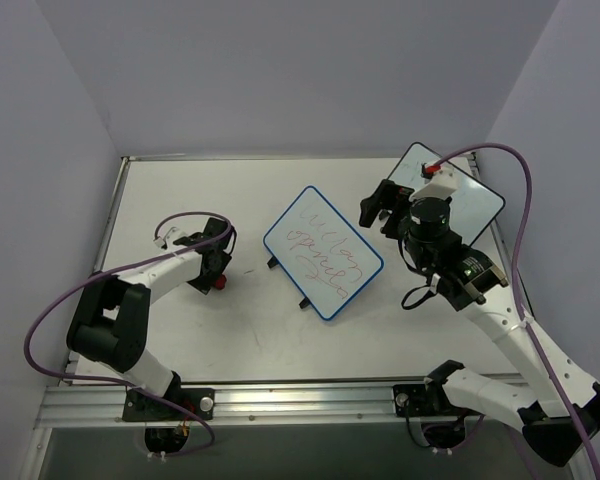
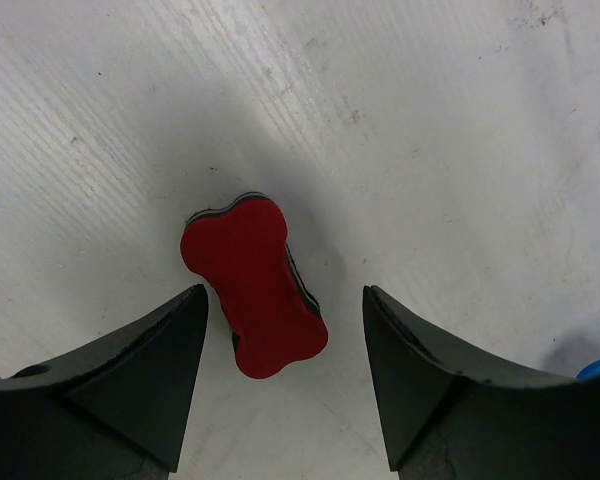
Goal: Erase the whiteboard
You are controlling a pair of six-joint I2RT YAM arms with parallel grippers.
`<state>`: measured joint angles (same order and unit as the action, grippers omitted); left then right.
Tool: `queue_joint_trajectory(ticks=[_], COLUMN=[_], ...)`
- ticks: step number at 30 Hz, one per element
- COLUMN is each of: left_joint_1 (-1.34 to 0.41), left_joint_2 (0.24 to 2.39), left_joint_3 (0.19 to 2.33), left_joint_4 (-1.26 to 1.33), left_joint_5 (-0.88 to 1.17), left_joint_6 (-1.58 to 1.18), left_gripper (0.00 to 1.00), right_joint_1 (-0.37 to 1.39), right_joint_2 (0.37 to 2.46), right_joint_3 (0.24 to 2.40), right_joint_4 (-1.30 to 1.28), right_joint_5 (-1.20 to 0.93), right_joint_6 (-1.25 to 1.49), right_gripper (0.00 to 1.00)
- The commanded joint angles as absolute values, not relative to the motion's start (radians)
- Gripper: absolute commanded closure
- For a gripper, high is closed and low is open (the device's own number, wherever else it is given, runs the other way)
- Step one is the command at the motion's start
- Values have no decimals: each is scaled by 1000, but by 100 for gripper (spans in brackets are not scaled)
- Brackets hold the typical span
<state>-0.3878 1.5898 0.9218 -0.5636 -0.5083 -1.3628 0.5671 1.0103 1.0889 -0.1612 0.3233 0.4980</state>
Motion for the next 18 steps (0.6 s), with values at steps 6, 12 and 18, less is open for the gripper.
queue_joint_trajectory(ticks=[6,12,18], left_joint_1=[-379,-376,-371], left_joint_2=[1615,1634,1644], left_joint_3=[919,927,933], left_joint_4=[-529,-525,-519], left_joint_5=[-497,-492,-492], left_joint_6=[-1424,-1417,-1394], left_gripper=[29,36,41], right_joint_1=[566,566,566], right_joint_2=[1025,1026,1029], right_joint_3=[1085,1083,1078], right_joint_4=[-130,-132,-133], right_joint_5=[314,316,322], right_joint_6=[508,503,502], right_gripper=[0,0,0])
